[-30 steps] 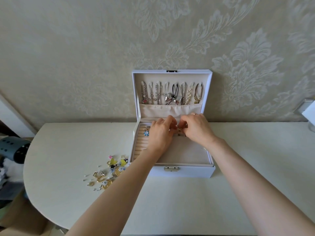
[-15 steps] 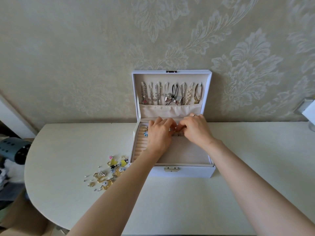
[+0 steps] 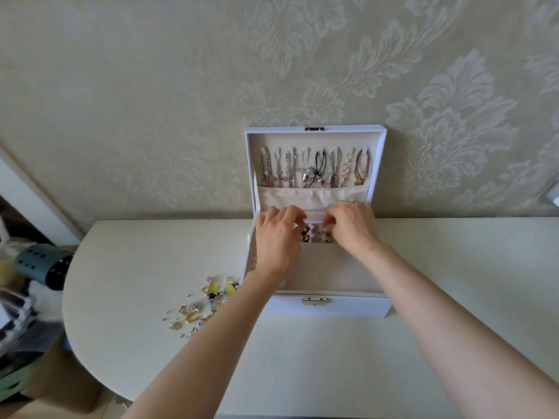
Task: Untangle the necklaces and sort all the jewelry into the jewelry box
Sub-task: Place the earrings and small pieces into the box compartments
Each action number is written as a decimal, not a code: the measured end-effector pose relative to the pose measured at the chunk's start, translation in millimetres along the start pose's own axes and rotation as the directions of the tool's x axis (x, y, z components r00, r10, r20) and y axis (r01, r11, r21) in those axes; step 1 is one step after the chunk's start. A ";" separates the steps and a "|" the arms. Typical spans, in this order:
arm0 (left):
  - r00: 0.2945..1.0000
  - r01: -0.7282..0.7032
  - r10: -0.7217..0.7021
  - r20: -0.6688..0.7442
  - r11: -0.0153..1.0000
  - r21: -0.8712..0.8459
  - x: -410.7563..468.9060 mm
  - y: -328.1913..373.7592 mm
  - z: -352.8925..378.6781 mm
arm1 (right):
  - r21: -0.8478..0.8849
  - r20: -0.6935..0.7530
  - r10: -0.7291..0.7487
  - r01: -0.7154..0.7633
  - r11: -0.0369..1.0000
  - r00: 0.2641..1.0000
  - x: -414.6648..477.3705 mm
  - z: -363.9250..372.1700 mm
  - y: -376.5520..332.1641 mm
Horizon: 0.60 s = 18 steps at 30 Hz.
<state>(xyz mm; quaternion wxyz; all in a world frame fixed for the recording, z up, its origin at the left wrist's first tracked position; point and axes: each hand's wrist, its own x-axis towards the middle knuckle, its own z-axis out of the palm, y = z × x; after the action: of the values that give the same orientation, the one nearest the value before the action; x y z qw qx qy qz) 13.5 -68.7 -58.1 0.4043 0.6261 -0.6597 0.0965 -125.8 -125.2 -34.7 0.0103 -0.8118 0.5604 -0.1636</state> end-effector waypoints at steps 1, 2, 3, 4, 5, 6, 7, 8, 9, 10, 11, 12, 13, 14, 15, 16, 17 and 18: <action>1.000 0.007 -0.007 -0.006 1.000 -0.001 -1.5 -1.4 -3.3 | -0.003 -0.001 0.002 -0.002 1.000 1.000 -0.3 0.2 0.0; 1.000 0.019 -0.019 -0.015 1.000 -0.004 -3.5 -3.5 -6.6 | -0.001 -0.005 0.002 -0.002 1.000 1.000 -0.7 0.1 0.1; 0.999 0.035 -0.035 -0.022 0.999 -0.011 -6.3 -5.6 -10.6 | 0.007 -0.013 0.001 -0.001 1.000 1.000 -1.5 -0.9 -0.4; 0.998 0.055 -0.055 -0.030 0.998 -0.017 -10.2 -8.4 -14.9 | 0.024 -0.027 -0.002 0.003 1.000 1.000 -2.3 -2.7 -1.5; 0.997 0.073 -0.073 -0.039 0.997 -0.018 -14.4 -11.2 -19.3 | 0.050 -0.046 -0.008 0.011 0.999 0.999 -3.0 -5.5 -3.7; 0.995 0.091 -0.091 -0.049 0.996 -0.014 -19.0 -14.3 -23.4 | 0.083 -0.062 -0.018 0.023 0.996 0.998 -3.6 -8.7 -7.1; 0.992 0.111 -0.111 -0.052 0.994 -0.010 -24.2 -17.4 -27.4 | 0.118 -0.074 -0.032 0.041 0.992 0.997 -4.9 -12.5 -12.4; 0.990 0.130 -0.131 -0.049 0.991 -0.010 -30.2 -20.6 -31.5 | 0.149 -0.082 -0.052 0.063 0.987 0.995 -6.9 -16.0 -18.9; 0.989 0.145 -0.146 -0.039 0.989 -0.015 -36.9 -23.5 -35.9 | 0.171 -0.086 -0.075 0.089 0.981 0.993 -9.4 -19.3 -26.9; 0.987 0.155 -0.155 -0.027 0.988 -0.028 -44.7 -27.1 -41.0 | 0.189 -0.084 -0.099 0.114 0.975 0.992 -12.5 -21.6 -35.9; 0.986 0.164 -0.166 -0.023 0.985 -0.052 -53.4 -30.4 -47.5 | 0.205 -0.075 -0.127 0.140 0.969 0.989 -15.9 -23.3 -45.7; 0.982 0.184 -0.187 -0.027 0.980 -0.081 -63.1 -34.8 -54.3 | 0.219 -0.066 -0.161 0.171 0.961 0.985 -19.7 -23.2 -55.9; 0.976 0.213 -0.217 -0.032 0.971 -0.105 -72.8 -39.2 -61.6 | 0.234 -0.060 -0.200 0.208 0.950 0.978 -23.9 -22.5 -67.1; 0.967 0.246 -0.252 -0.034 0.962 -0.121 -82.5 -44.3 -69.2 | 0.257 -0.056 -0.243 0.249 0.934 0.968 -28.0 -20.8 -78.2; 0.958 0.280 -0.286 -0.031 0.951 -0.130 -91.5 -49.9 -76.3 | 0.289 -0.056 -0.291 0.294 0.911 0.955 -32.0 -19.2 -89.4; 0.947 0.312 -0.319 -0.029 0.940 -0.140 -99.9 -55.5 -83.2 | 0.323 -0.053 -0.342 0.340 0.883 0.938 -35.3 -16.6 -99.4; 0.936 0.345 -0.353 -0.024 0.926 -0.151 -107.6 -61.0 -89.8 | 0.347 -0.037 -0.392 0.380 0.858 0.919 -38.2 -13.9 -108.6; 0.923 0.378 -0.385 -0.017 0.912 -0.157 -114.5 -66.3 -96.7 | 0.358 -0.004 -0.440 0.412 0.838 0.898 -41.0 -10.7 -117.2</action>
<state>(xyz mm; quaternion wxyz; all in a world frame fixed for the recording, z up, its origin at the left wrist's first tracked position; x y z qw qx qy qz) 100.7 65.1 -94.9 0.4773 0.7078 -0.5204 -0.0195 -35.6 -42.4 -11.5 0.1397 -0.9068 0.3265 -0.2269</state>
